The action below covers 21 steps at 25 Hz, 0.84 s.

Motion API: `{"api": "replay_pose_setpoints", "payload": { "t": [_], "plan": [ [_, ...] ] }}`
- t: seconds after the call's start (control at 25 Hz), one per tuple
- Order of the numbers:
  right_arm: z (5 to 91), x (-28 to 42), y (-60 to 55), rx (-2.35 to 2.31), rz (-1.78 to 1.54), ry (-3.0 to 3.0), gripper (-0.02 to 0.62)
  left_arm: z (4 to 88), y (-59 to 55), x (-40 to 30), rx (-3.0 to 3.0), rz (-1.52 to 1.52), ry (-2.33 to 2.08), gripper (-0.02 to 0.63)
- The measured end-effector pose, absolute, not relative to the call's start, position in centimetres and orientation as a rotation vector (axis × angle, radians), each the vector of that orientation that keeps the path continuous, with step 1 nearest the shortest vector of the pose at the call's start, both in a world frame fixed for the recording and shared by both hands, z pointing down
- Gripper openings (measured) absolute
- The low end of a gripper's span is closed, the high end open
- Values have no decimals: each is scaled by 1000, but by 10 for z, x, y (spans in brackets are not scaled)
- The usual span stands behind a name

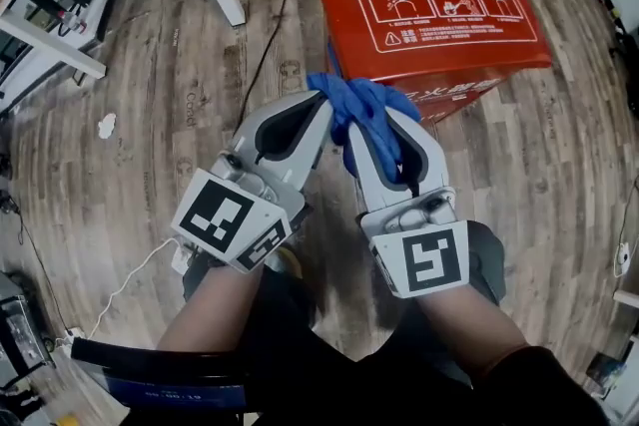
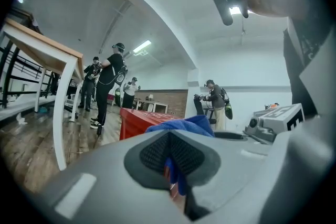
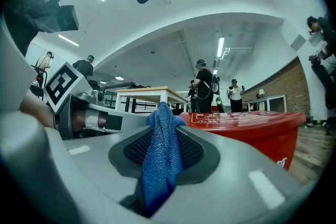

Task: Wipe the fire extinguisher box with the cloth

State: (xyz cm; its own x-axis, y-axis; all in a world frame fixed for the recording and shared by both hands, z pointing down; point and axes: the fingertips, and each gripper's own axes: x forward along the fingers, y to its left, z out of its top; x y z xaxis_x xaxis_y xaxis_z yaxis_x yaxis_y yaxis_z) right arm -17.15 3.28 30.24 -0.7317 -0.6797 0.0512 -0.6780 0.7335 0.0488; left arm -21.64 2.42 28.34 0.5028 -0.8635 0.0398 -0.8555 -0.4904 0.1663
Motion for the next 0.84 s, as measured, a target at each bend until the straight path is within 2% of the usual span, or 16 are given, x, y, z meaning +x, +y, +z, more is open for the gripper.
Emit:
{"api": "replay_pose_setpoints", "payload": {
  "t": [0.24, 0.4, 0.56, 0.84],
  "plan": [
    [269, -156, 32, 1160, 122, -2777, 120, 254, 29, -216, 2550, -46, -1403, 0],
    [201, -141, 28, 1199, 170, -2715, 118, 194, 27, -219, 2498, -19, -1404, 0],
    [86, -136, 32, 1218, 163, -2695, 118, 89, 30, -223, 2431, -34, -1452, 0],
    [-153, -123, 49, 1226, 170, -2680, 118, -149, 50, -223, 2365, -7, -1576, 0]
  ]
}}
